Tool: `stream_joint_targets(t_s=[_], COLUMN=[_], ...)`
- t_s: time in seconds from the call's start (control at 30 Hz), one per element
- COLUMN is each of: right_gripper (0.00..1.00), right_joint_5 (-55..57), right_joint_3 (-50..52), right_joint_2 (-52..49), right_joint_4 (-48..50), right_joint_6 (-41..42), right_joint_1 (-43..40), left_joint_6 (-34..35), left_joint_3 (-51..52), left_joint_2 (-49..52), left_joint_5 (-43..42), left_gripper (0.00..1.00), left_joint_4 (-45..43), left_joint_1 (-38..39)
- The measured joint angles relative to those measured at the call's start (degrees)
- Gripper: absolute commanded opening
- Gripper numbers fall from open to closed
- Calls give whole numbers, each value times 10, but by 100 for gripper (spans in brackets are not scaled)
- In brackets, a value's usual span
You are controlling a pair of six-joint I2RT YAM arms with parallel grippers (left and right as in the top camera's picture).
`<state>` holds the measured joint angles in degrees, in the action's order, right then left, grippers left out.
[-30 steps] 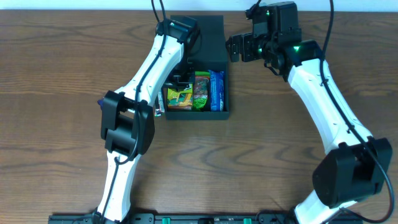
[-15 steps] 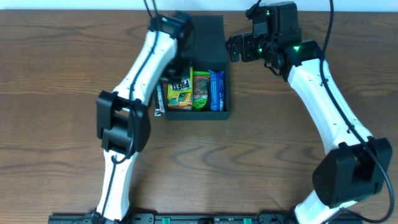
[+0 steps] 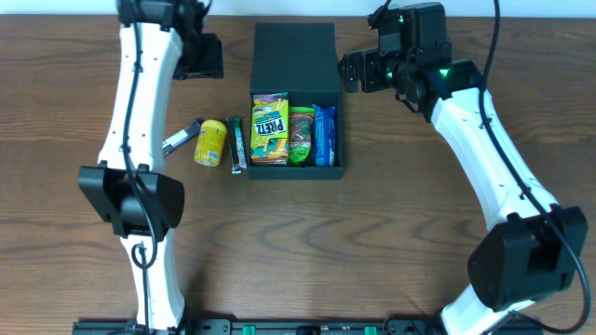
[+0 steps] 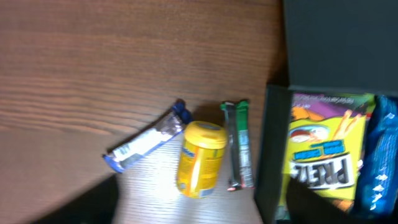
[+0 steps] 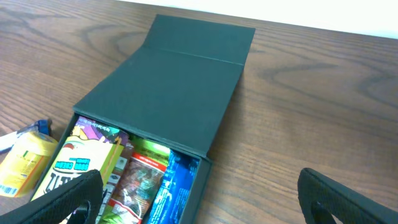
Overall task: Pack container
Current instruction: 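Grasp the yellow Mentos bottle with the left gripper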
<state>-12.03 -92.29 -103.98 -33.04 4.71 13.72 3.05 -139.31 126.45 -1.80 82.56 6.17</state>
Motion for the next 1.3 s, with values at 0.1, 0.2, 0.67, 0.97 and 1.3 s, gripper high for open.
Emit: stream_joint_targets(t_s=[0.1,0.2,0.67,0.97,1.3], right_gripper=[99,99,99,99,99], right_joint_5=[0,0,-1,-1,-1], right_joint_3=[0,0,0,0,0], right_joint_2=[0,0,0,0,0], right_joint_4=[2,4,7,5,4], right_joint_6=[0,0,36,38,38], right_joint_1=[0,0,39,39,39], left_joint_6=[-50,-78,-191,-215,-215], left_joint_3=[0,0,191,286,349], left_joint_2=[0,0,0,1,1], left_joint_5=[-19,-37,-64,-75,-70], left_gripper=[95,96,80,80,80], left_joint_4=[3,-6,-30,-91,-140], left_joint_1=[-10,-12,-21,-18,-18])
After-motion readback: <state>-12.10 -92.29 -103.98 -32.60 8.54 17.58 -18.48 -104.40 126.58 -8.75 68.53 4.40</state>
